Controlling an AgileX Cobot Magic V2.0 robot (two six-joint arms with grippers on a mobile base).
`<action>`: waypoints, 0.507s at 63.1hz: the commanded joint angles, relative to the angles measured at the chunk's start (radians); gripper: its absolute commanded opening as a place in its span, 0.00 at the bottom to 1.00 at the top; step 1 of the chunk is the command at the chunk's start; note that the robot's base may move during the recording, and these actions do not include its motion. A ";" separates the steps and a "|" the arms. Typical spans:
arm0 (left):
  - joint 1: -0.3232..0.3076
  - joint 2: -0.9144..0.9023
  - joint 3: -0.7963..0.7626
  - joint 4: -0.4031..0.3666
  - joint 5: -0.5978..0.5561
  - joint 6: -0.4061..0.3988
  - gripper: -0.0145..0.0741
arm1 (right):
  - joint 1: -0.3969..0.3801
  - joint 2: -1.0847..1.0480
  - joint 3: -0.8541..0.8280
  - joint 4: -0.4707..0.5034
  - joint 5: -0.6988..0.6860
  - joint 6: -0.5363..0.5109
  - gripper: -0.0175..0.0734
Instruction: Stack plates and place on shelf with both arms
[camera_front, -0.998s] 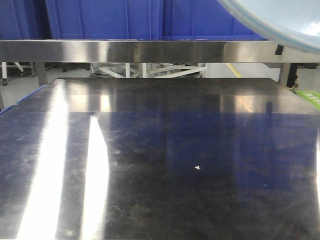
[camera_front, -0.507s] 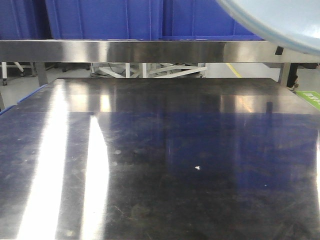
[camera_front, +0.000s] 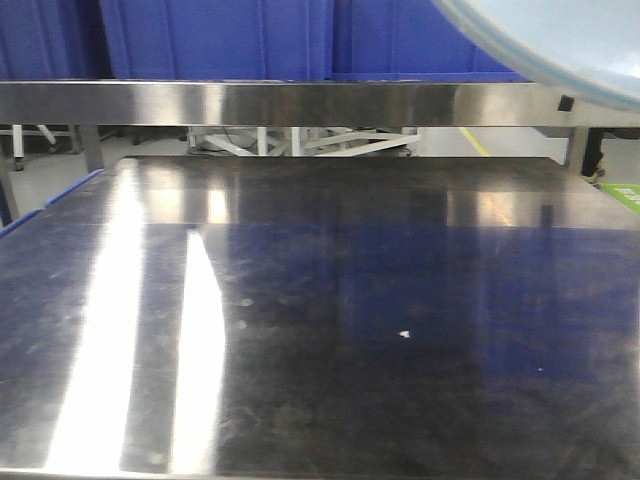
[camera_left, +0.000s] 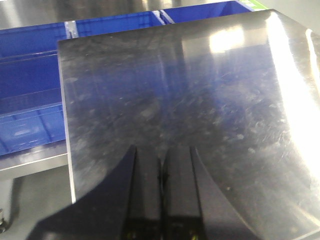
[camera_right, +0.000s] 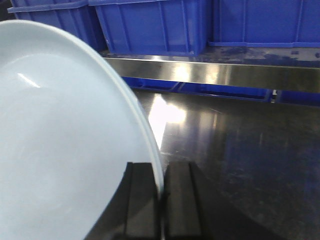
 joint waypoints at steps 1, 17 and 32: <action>-0.006 0.005 -0.029 0.004 -0.080 -0.009 0.26 | -0.006 0.003 -0.030 0.020 -0.100 -0.003 0.25; -0.006 0.005 -0.029 0.004 -0.080 -0.009 0.26 | -0.006 0.003 -0.030 0.020 -0.099 -0.003 0.25; -0.006 0.005 -0.029 0.004 -0.080 -0.009 0.26 | -0.006 0.003 -0.030 0.020 -0.099 -0.003 0.25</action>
